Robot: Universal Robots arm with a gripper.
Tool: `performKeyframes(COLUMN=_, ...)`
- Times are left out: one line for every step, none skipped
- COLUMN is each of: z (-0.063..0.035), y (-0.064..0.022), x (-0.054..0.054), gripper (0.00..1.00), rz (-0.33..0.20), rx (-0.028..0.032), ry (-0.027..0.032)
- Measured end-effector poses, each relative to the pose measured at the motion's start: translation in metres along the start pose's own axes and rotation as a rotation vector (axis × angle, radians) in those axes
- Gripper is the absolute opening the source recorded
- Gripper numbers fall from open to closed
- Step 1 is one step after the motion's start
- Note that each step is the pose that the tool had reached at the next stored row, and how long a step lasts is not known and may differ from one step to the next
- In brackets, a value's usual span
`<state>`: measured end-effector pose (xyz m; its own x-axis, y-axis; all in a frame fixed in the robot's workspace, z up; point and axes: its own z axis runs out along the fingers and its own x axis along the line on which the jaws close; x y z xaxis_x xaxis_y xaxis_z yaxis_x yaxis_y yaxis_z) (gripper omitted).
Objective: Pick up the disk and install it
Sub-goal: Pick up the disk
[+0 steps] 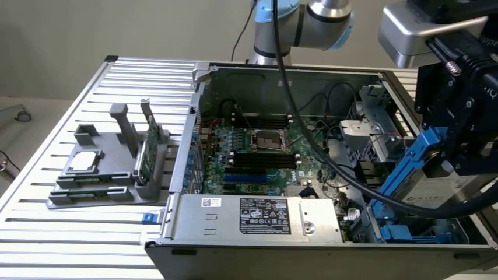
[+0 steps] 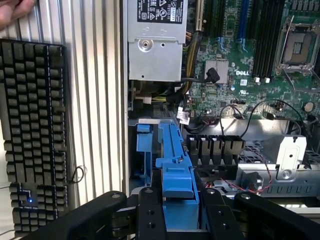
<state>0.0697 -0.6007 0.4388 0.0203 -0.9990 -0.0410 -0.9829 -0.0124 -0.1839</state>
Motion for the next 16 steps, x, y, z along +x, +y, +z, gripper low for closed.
performKeyframes(z=0.0002, y=-0.001, x=-0.0005, gripper=0.33, rz=0.002, rx=0.0001, ry=0.0017)
performKeyframes(z=0.0004, y=-0.0023, x=-0.0009, gripper=0.33, rz=0.004, rx=0.0002, ry=0.0037)
performKeyframes(z=0.0008, y=-0.0039, x=-0.0011, gripper=0.33, rz=0.007, rx=0.0001, ry=0.006)
performKeyframes(z=0.0012, y=-0.0056, x=-0.0012, gripper=0.33, rz=0.009, rx=0.0, ry=0.0082)
performKeyframes(z=0.0017, y=-0.0071, x=-0.0012, gripper=0.33, rz=0.011, rx=-0.0002, ry=0.0106)
performKeyframes(z=0.0022, y=-0.0084, x=-0.0012, gripper=0.33, rz=0.014, rx=-0.0006, ry=0.0131)
performKeyframes(z=0.0028, y=-0.0092, x=-0.0012, gripper=0.33, rz=0.016, rx=-0.0011, ry=0.016)
performKeyframes(z=0.0033, y=-0.0097, x=-0.0012, gripper=0.33, rz=0.018, rx=-0.0022, ry=0.0193)
performKeyframes(z=0.004, y=-0.0099, x=-0.0012, gripper=0.33, rz=0.021, rx=-0.0033, ry=0.0214)
performKeyframes(z=0.0046, y=-0.0098, x=-0.0011, gripper=0.33, rz=0.023, rx=-0.0052, ry=0.0233)
performKeyframes(z=0.0052, y=-0.0097, x=-0.0011, gripper=0.33, rz=0.025, rx=-0.008, ry=0.0249)
performKeyframes(z=0.0058, y=-0.0097, x=-0.0011, gripper=0.33, rz=0.027, rx=-0.011, ry=0.0258)
performKeyframes(z=0.0063, y=-0.0097, x=-0.0011, gripper=0.33, rz=0.028, rx=-0.015, ry=0.0269)
performKeyframes(z=0.0067, y=-0.0096, x=-0.0011, gripper=0.33, rz=0.03, rx=-0.0198, ry=0.0278)
performKeyframes(z=0.007, y=-0.0095, x=-0.0011, gripper=0.33, rz=0.031, rx=-0.0245, ry=0.0286)
performKeyframes(z=0.0073, y=-0.0096, x=-0.0011, gripper=0.33, rz=0.032, rx=-0.0285, ry=0.0291)
